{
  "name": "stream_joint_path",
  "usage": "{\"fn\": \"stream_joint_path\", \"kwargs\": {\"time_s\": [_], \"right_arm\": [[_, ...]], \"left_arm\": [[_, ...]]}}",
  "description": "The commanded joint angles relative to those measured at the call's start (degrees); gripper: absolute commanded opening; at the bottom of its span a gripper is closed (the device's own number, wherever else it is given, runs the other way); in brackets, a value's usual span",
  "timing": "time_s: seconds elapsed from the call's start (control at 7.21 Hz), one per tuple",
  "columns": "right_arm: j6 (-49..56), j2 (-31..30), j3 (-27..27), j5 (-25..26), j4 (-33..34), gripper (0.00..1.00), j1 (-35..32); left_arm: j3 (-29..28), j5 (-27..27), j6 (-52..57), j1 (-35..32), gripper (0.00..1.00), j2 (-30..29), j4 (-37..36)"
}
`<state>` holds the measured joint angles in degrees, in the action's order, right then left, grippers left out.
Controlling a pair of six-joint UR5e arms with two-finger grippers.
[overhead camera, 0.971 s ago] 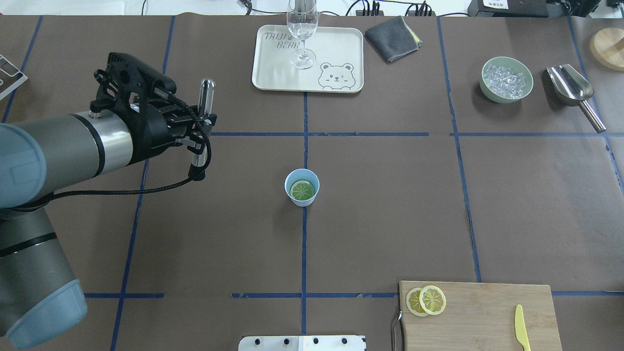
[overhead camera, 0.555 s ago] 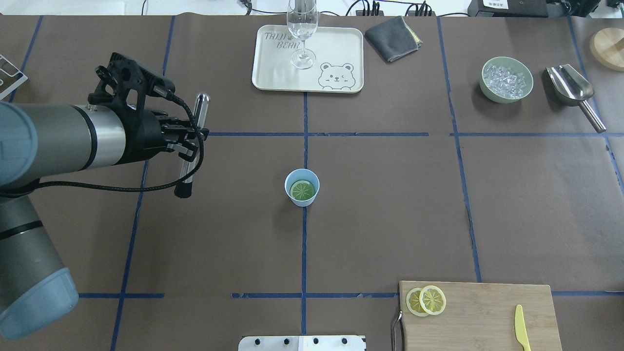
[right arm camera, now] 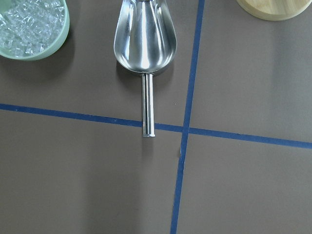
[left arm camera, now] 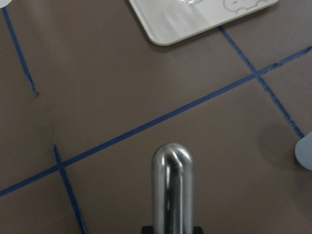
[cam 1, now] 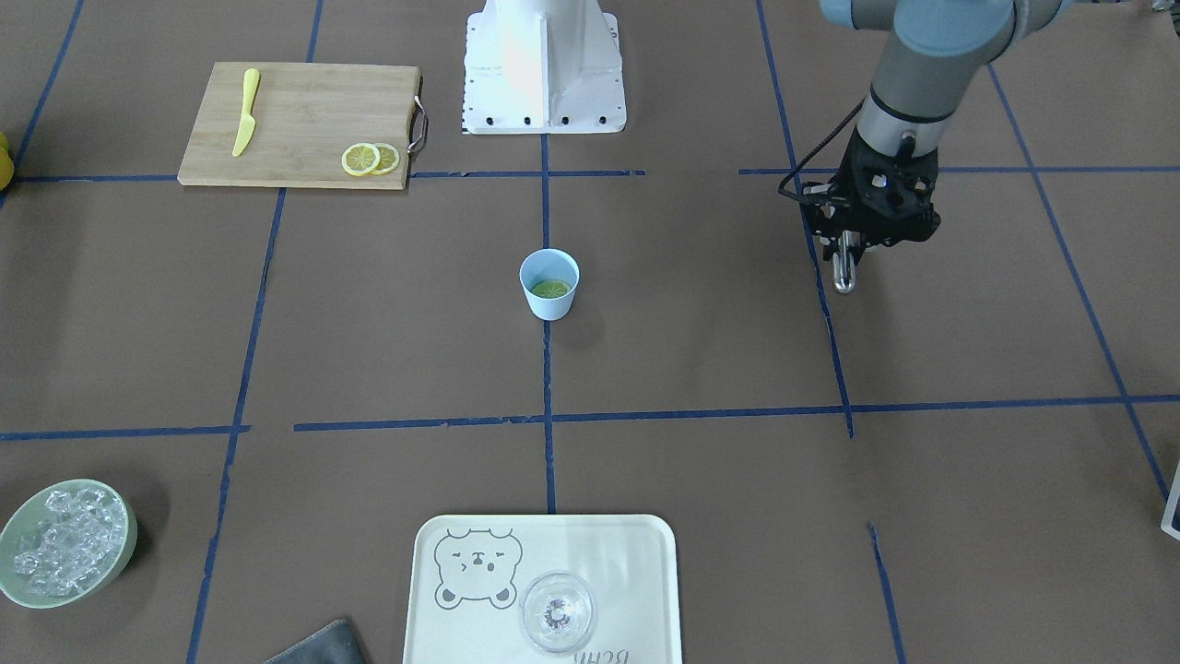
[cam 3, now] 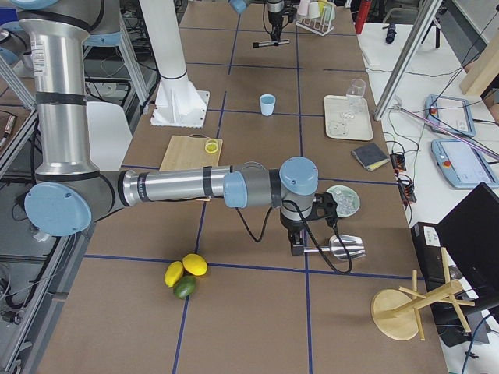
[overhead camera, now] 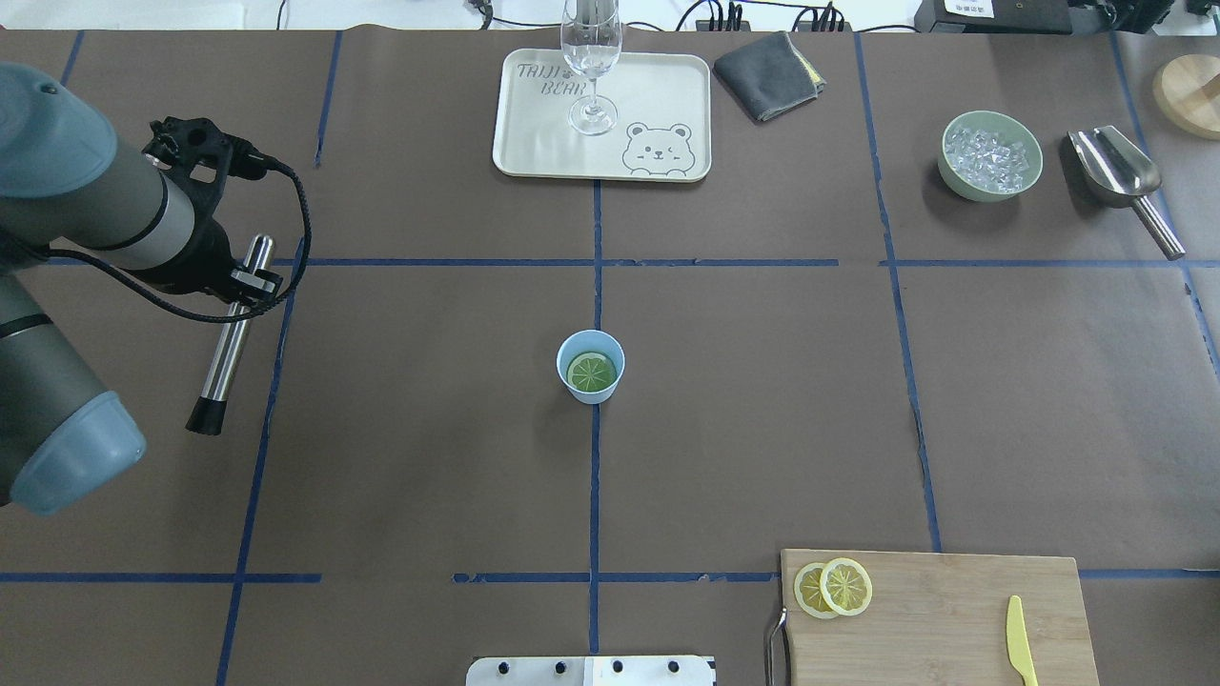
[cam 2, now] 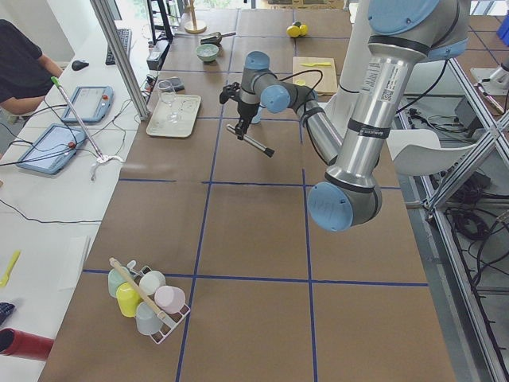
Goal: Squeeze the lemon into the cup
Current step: 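Lower the muddler onto the table with the left gripper and release it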
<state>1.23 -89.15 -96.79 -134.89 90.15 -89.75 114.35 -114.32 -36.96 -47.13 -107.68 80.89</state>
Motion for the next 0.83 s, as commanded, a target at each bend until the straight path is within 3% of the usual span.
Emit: {"fn": "stream_joint_path", "kwargs": {"time_s": [0.0,0.28,0.42,0.69], "right_arm": [[-0.1,0.1,-0.2,0.1,-0.1,1.00,0.0],[-0.1,0.4,-0.2,0.2,-0.1,1.00,0.0],[-0.1,0.4,-0.2,0.2,-0.1,1.00,0.0],[0.0,0.4,-0.4,0.2,-0.1,1.00,0.0]], "left_arm": [[-8.0,-3.4,2.8,-2.7,0.00,-0.1,-4.5],[-14.0,-4.2,3.1,-3.6,0.00,-0.1,-4.3],[-18.0,-9.0,3.4,-6.4,0.00,-0.7,-4.2],[-21.2,-10.9,3.3,-6.3,0.00,-1.0,-2.6]]}}
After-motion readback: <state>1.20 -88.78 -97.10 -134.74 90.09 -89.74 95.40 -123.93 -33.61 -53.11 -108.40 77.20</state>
